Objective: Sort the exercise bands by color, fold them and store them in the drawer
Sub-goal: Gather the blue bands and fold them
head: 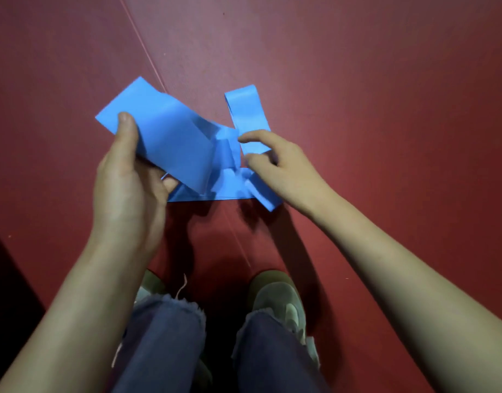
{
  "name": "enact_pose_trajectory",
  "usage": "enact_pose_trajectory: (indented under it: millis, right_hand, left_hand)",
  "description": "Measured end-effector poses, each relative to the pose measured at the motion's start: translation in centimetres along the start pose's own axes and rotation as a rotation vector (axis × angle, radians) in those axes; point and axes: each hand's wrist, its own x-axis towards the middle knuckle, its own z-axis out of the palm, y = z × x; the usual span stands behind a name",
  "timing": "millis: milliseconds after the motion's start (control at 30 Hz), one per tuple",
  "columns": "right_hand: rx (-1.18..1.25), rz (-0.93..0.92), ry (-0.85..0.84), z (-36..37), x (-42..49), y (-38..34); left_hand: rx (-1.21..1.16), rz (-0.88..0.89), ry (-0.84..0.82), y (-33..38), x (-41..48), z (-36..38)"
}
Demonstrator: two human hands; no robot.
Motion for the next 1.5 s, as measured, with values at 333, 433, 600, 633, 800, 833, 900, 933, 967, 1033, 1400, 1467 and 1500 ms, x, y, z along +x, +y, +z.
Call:
enact_pose_trajectory:
  millis: [333,433,600,633,800,833,900,933,967,1033,1400,1467,1500]
  right_hand:
    - [-0.166,-0.022,-0.359,2.9,2.9,-1.6]
    - [-0.327,0.007,-0.355,3.2,4.4,-0.8]
    - [-0.534,0.072,-0.233,3.2,5.3,0.4]
    - [-0.561,0.069,-0.187,3.1,5.2,0.4]
    - [-0.543,0.099,-0.020,3.2,3.5,1.5]
    - [-0.456,0.118,0.001,3.2,2.9,1.8]
    - [-0.249,0.148,0.039,3.2,1.7,2.7]
    - [-0.174,0.155,0.057,3.2,0.8,3.1]
    - [-0.128,0.157,0.073,3.1,-0.2,3.7]
    - [-0.081,0.162,0.100,2.8,-2.2,4.8]
    - [0.139,0.110,0.253,-0.4,-7.2,-0.2]
    - [0.176,0.176,0.193,-0.9,-7.9,-1.8]
    - [0.207,0.218,0.142,-1.2,-8.0,-2.6]
  left_hand:
    - [0.036,0.007,-0.040,0.2,0.0,-0.4]
    - [0.041,0.052,-0.043,0.3,-0.1,-0.3]
    - [0.085,0.140,0.019,0.0,-0.3,-0.3]
    - [0.084,0.157,0.031,-0.1,-0.4,-0.3]
    - [0.054,0.274,0.093,0.3,-0.3,-0.7]
    - [0.048,0.308,0.114,0.4,-0.2,-0.9]
    - [0.032,0.366,0.146,0.5,0.0,-1.4]
    - [0.017,0.385,0.167,0.6,0.4,-1.8]
    - [0.011,0.398,0.181,0.7,0.6,-2.1]
    - [0.069,0.394,0.182,1.0,1.0,-2.5]
    - [0.379,0.314,0.023,-1.7,-1.0,-1.8]
    - [0.440,0.325,-0.021,-2.3,-1.6,-1.3]
    - [0.465,0.328,-0.027,-2.5,-1.8,-1.1]
